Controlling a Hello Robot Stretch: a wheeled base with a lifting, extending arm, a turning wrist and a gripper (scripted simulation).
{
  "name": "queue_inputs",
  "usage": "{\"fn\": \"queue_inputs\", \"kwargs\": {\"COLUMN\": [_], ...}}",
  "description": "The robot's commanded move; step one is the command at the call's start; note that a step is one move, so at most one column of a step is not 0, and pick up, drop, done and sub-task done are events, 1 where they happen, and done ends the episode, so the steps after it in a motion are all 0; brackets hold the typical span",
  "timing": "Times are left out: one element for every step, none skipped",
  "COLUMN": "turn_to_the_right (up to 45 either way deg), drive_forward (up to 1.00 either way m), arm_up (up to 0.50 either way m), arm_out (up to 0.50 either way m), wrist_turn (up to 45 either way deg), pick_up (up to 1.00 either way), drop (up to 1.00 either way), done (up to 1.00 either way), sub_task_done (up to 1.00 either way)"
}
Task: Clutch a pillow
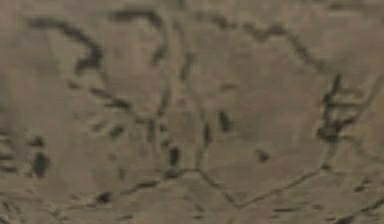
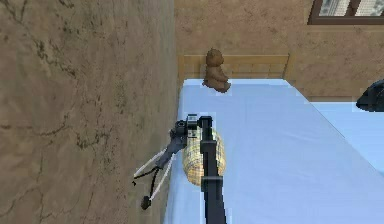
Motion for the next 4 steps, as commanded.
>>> {"fn": "queue_inputs", "kwargs": {"turn_to_the_right": [0.0, 0.0, 0.0, 0.0], "drive_forward": [0.0, 0.0, 0.0, 0.0], "arm_up": [0.0, 0.0, 0.0, 0.0], "arm_out": [0.0, 0.0, 0.0, 0.0], "wrist_turn": [45.0, 45.0, 45.0, 24.0], "pick_up": [0.0, 0.0, 0.0, 0.0], "drop": [0.0, 0.0, 0.0, 0.0], "done": [0.0, 0.0, 0.0, 0.0], "sub_task_done": [0.0, 0.0, 0.0, 0.0]}}
